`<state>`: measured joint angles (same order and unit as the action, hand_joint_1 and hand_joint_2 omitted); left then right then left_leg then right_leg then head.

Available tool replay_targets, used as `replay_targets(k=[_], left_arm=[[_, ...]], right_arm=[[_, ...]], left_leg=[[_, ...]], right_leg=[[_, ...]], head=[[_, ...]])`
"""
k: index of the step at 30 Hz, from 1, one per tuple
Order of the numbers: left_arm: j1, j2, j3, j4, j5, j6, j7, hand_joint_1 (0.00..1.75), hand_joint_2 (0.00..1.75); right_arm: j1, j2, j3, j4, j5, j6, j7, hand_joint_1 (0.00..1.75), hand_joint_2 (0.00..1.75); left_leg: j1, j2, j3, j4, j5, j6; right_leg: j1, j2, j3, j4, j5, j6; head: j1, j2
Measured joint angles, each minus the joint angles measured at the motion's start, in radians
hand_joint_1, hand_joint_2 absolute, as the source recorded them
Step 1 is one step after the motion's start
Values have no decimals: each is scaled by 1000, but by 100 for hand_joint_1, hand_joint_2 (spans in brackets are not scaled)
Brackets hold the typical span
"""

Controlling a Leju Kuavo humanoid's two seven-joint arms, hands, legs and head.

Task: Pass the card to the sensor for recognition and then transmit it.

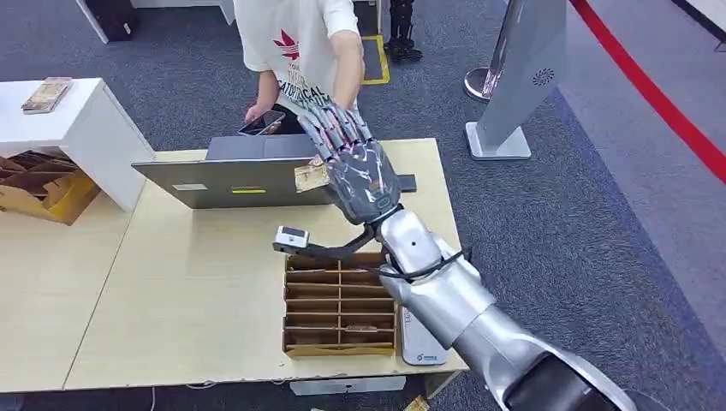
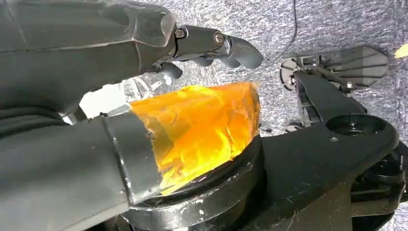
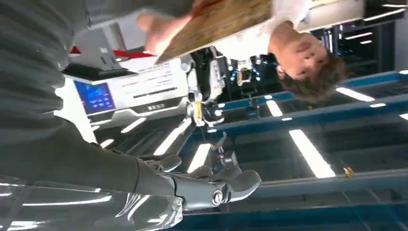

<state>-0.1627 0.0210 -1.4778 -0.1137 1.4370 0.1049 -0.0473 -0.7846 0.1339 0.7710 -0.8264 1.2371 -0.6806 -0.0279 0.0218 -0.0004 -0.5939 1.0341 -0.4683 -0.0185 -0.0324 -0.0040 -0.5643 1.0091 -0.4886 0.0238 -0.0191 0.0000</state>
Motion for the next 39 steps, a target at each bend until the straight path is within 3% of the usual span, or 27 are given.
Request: replay_targets(k=[16, 25, 30, 34, 39], left_arm=[[-1, 0, -1, 0, 0, 0, 0, 0, 0], [1, 0, -1, 0, 11, 2, -7, 0, 0], [10, 0, 0, 0, 32, 10, -25, 0, 0], [28, 0, 6, 0, 68, 27, -49, 0, 0], [37, 5, 28, 0, 81, 34, -54, 0, 0]], right_arm=[[1, 3, -49, 61, -27, -6, -9, 175, 175], [38, 12, -73, 59, -103, -6, -49, 175, 175], [96, 26, -109, -19, -313, 50, -126, 175, 175], [188, 47, -151, -195, -650, 199, -170, 175, 175], [248, 55, -184, -349, -933, 309, -189, 175, 175]], left_leg=[[0, 0, 0, 0, 0, 0], [0, 0, 0, 0, 0, 0], [0, 0, 0, 0, 0, 0], [0, 0, 0, 0, 0, 0], [0, 0, 0, 0, 0, 0]], right_leg=[[0, 0, 0, 0, 0, 0], [0, 0, 0, 0, 0, 0], [0, 0, 0, 0, 0, 0], [0, 0, 0, 0, -1, 0], [0, 0, -1, 0, -1, 0]], head=[[0, 0], [0, 0], [0, 0], [0, 0], [0, 0]])
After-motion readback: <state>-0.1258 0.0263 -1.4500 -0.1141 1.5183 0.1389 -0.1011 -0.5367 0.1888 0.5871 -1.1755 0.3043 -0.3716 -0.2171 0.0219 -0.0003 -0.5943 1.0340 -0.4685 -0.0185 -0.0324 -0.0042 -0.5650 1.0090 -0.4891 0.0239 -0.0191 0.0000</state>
